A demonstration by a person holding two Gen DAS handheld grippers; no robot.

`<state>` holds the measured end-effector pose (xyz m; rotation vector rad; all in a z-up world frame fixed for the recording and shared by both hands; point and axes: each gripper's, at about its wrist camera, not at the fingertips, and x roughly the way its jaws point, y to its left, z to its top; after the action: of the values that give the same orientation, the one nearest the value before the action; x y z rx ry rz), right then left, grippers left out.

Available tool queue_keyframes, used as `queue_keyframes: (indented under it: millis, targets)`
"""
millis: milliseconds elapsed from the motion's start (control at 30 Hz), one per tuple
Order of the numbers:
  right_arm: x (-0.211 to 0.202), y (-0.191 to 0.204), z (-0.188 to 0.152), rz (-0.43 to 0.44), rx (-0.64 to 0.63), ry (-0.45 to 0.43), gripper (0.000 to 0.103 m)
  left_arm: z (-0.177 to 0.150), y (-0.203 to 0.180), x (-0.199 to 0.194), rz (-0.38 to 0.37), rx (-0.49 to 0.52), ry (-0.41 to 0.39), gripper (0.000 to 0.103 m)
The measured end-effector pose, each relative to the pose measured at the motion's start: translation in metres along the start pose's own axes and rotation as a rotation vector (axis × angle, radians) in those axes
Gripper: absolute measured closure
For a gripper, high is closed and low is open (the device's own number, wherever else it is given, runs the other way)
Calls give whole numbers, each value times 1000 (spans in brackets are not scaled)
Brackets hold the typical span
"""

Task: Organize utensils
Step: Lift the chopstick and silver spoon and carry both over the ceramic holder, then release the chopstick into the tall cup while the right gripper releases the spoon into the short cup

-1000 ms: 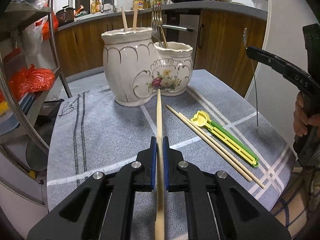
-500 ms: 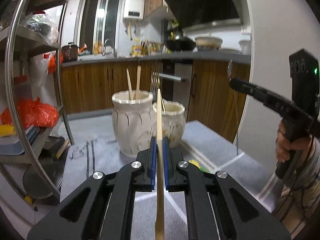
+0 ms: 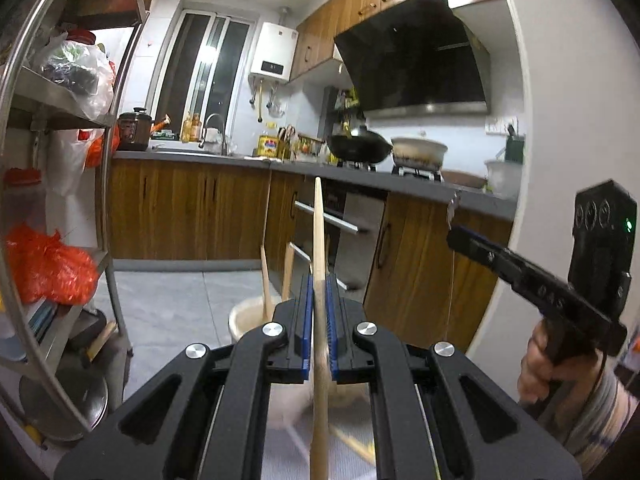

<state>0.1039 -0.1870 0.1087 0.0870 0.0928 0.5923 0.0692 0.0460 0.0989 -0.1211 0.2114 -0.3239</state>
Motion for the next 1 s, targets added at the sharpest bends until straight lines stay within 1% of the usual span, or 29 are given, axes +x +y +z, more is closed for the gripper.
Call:
queue_keyframes:
  millis: [167, 267, 367, 467, 600, 633, 700, 800, 900, 1000]
  targets:
    - [33, -11, 13, 5, 63, -17, 99, 20, 17, 37, -4, -51, -22, 97]
    - [50, -14, 14, -13, 72, -30, 99, 26, 25, 54, 7, -77, -49, 97]
    - [69, -16, 10, -45, 82, -32, 99, 27, 27, 71, 33, -73, -69, 97]
    - [80, -22, 3, -69, 101, -27, 99, 23, 29, 86, 70, -73, -92, 97]
    - [95, -27, -12, -100, 98, 26, 99, 13, 32, 101, 175, -57, -105, 97]
    - [98, -29, -17, -110, 96, 42, 99, 10, 34, 104, 194, -63, -106, 97]
    - [101, -31, -23, -121, 101, 70, 99, 4, 37, 106, 210, -65, -101, 97]
    - [104, -35, -30, -144, 117, 118, 99, -1, 39, 103, 208, -44, -73, 97]
    - [99, -36, -35, -176, 120, 148, 99, -5, 38, 91, 198, -34, -58, 97]
    - [94, -35, -42, -209, 116, 178, 99, -13, 34, 83, 210, -15, -26, 97]
